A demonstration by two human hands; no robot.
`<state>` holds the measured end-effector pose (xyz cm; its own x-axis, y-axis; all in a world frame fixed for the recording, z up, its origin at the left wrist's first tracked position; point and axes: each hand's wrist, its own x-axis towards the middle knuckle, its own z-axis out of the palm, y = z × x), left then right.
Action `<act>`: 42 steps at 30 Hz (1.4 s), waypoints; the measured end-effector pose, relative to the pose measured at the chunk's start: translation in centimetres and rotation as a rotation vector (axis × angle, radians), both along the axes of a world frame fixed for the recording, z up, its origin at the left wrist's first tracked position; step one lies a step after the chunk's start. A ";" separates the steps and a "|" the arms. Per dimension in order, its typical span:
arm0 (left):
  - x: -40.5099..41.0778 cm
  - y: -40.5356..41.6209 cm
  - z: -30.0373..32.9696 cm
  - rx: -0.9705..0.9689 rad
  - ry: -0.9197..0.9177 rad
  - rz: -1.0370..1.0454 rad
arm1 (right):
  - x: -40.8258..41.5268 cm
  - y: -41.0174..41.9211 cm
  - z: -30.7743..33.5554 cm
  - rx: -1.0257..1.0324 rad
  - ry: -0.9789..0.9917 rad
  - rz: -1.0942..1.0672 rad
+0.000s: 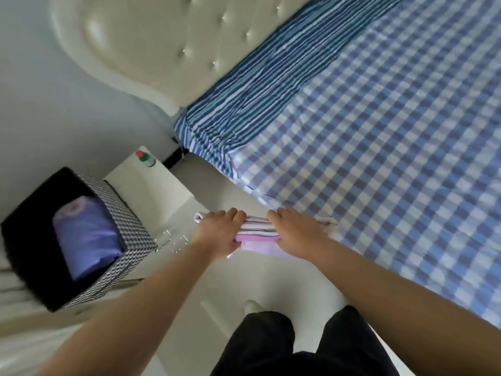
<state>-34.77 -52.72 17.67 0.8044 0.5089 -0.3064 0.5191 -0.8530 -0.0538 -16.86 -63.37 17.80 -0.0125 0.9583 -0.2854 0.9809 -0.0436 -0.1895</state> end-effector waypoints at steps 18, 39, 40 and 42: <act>-25.9 17.2 6.7 0.488 -0.702 0.778 | -21.6 29.2 9.3 0.029 0.184 0.421; -37.7 18.8 -16.8 -1.221 -1.893 2.529 | -37.0 40.3 -0.7 -0.001 0.799 -0.213; -38.0 19.2 -17.8 -1.260 -1.905 2.504 | -36.8 40.8 -0.9 0.005 0.780 -0.208; -38.7 20.2 -19.5 -1.334 -1.898 2.421 | -36.2 41.5 -1.6 0.010 0.719 -0.174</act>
